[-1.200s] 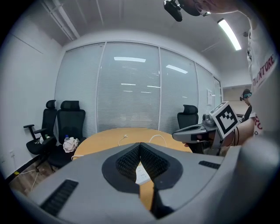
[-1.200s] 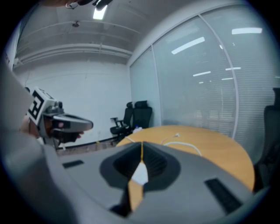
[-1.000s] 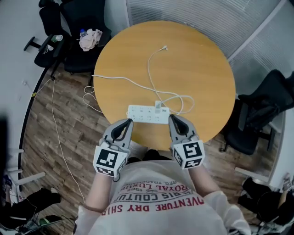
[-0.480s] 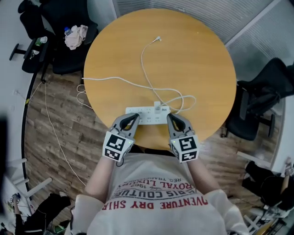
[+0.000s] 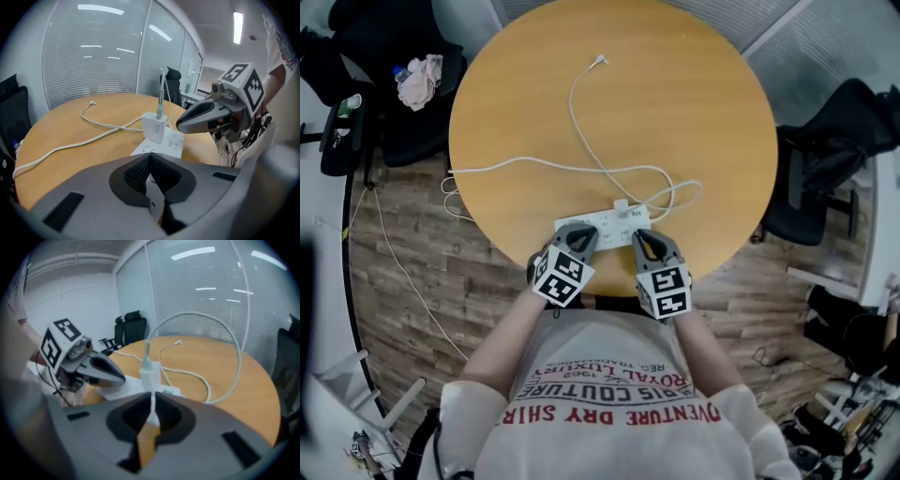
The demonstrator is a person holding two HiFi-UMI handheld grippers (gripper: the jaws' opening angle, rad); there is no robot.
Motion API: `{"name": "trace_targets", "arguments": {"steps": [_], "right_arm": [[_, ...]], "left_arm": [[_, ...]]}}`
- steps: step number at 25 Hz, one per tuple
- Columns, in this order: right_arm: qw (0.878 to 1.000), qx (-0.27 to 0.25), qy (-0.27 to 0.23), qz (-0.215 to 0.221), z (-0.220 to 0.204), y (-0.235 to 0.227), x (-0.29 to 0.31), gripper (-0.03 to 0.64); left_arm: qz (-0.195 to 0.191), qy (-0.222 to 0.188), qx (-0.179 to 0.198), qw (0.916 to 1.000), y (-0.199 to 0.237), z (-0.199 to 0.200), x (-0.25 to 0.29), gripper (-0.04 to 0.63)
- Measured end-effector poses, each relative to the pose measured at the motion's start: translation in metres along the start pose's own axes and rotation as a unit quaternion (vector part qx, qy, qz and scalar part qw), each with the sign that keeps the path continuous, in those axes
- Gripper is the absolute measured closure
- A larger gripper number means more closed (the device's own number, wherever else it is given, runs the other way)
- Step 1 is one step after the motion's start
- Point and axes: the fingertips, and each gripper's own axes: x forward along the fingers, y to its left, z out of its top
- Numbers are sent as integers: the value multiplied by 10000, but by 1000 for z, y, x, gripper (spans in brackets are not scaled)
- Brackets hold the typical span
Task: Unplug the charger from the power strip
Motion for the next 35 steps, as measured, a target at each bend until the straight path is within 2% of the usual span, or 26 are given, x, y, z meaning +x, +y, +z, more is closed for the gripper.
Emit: {"name": "trace_targets", "arguments": {"steps": [3,4,6,9,19,22,27,35], "right_arm": [[9998,70,180,32,-1,6,6,583],[9997,97,244,30,-2,7,9,557],[9991,153,386,29,-3,10,15,468],[9982,203,559,-76,-3,12,26,439],[9900,541,1117,-666,-1,6,52,430],[9884,581,1205,-713,-1,4,52,433],[9840,809,1374,-796,-1,2,52,459],[9835,830,1386,-816,1,2,52,465]], "left_arm": [[-102,420,133,9990,3,-6,11,561],[-149,466,128,9987,3,-6,13,561],[-238,423,41,9988,2,-5,13,561],[-319,289,5,9991,1,-6,12,561],[-458,250,-60,9986,-1,-4,13,561],[-450,190,-175,9987,1,-2,13,561],[-464,252,-53,9986,-1,-3,14,561],[-460,315,-49,9984,1,-4,16,561]]}}
